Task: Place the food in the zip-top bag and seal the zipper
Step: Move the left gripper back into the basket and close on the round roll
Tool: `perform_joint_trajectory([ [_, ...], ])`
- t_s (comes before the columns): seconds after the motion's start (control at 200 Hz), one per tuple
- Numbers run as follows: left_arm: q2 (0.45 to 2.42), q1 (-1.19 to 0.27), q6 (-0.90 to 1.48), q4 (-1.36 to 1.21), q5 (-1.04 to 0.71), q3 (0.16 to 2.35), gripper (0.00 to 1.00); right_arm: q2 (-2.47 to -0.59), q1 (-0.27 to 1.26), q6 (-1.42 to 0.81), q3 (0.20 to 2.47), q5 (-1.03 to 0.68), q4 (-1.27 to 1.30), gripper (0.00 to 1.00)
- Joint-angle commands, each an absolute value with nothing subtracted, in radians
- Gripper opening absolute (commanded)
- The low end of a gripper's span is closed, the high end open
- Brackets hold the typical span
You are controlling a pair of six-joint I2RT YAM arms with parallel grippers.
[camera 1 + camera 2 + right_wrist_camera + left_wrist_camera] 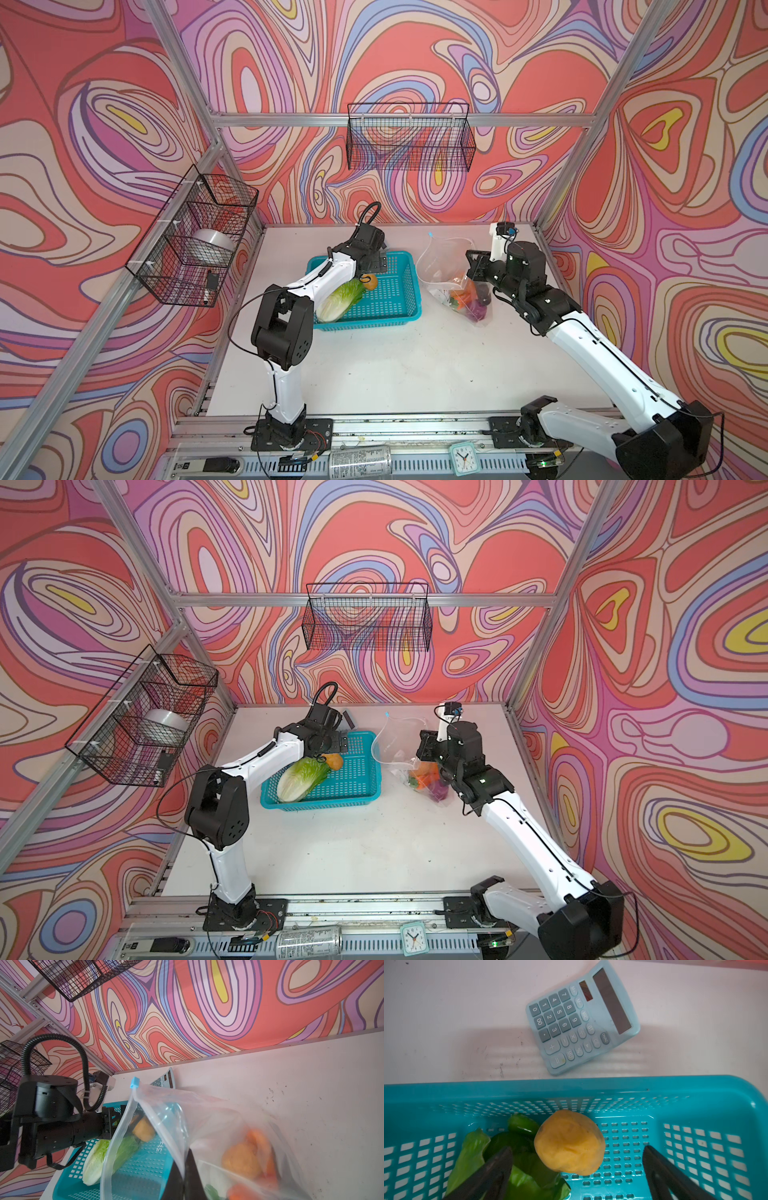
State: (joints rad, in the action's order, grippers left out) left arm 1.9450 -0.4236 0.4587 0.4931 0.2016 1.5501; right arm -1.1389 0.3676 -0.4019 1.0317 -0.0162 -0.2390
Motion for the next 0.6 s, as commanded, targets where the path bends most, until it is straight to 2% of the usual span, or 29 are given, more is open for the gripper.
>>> perform_joint_trajectory([
  [0.0, 1.981, -0.408, 0.494, 0.557, 0.186, 1.585, 1.00, -1.132, 0.364, -0.396, 1.033, -0.007, -0.240, 0.00],
  [0.371, 2.098, -0.403, 0.466, 0.581, 0.096, 1.662, 1.00, -1.134, 0.363, -0.394, 1.039, -0.007, -0.242, 0.00],
  [0.596, 2.122, -0.404, 0.494, 0.551, -0.081, 1.671, 1.00, -1.131, 0.363, -0.397, 1.032, -0.008, -0.239, 0.00],
])
